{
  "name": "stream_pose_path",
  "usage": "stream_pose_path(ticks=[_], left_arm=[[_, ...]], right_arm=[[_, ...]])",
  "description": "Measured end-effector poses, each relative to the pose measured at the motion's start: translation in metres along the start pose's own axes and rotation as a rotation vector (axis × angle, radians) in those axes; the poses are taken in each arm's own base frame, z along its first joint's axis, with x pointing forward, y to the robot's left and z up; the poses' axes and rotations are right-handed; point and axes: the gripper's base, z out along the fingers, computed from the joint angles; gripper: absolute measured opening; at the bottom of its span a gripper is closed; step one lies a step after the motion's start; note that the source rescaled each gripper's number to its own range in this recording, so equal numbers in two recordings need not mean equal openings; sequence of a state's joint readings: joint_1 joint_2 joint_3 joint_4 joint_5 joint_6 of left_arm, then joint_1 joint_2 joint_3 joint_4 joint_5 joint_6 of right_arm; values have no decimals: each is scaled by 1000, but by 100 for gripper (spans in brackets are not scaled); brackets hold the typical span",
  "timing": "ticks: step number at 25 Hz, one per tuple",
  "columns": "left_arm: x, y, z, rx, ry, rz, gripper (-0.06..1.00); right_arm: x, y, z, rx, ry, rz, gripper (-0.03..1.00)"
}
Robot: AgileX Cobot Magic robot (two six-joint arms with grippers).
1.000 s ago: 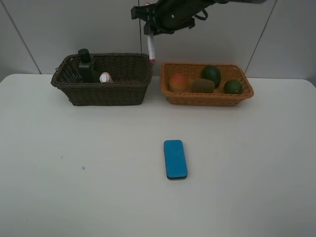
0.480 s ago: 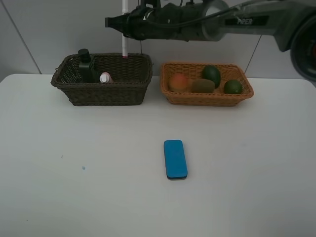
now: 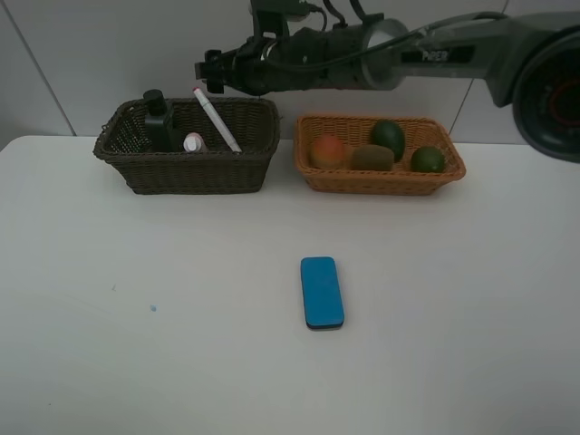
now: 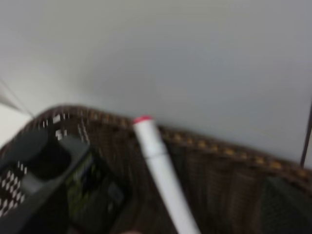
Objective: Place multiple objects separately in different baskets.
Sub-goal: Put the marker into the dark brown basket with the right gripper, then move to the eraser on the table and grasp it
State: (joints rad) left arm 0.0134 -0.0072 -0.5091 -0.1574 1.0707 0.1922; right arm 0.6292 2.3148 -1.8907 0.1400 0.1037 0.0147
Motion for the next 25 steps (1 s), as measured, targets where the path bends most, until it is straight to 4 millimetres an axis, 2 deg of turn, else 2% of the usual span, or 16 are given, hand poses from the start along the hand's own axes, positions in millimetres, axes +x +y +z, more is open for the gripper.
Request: stream_pose_path(ticks=[3, 5, 9, 14, 19, 25], left_arm=[[0, 0, 0, 0, 0, 0, 94], [0, 0, 0, 0, 0, 0, 94], [0, 0, 0, 0, 0, 0, 94], [0, 0, 0, 0, 0, 0, 94], [0, 0, 0, 0, 0, 0, 94], [0, 0, 0, 0, 0, 0, 94]], right_arm=[[-7, 3, -16, -2, 114, -15, 100], [-20, 7, -36, -7, 185, -17, 100], [-33, 8, -78, 2, 410, -38, 100], [-11, 0, -111, 75, 818, -86, 100], [13, -7, -119, 133, 946, -78, 100], [65, -13, -127, 204, 1125, 34, 100]])
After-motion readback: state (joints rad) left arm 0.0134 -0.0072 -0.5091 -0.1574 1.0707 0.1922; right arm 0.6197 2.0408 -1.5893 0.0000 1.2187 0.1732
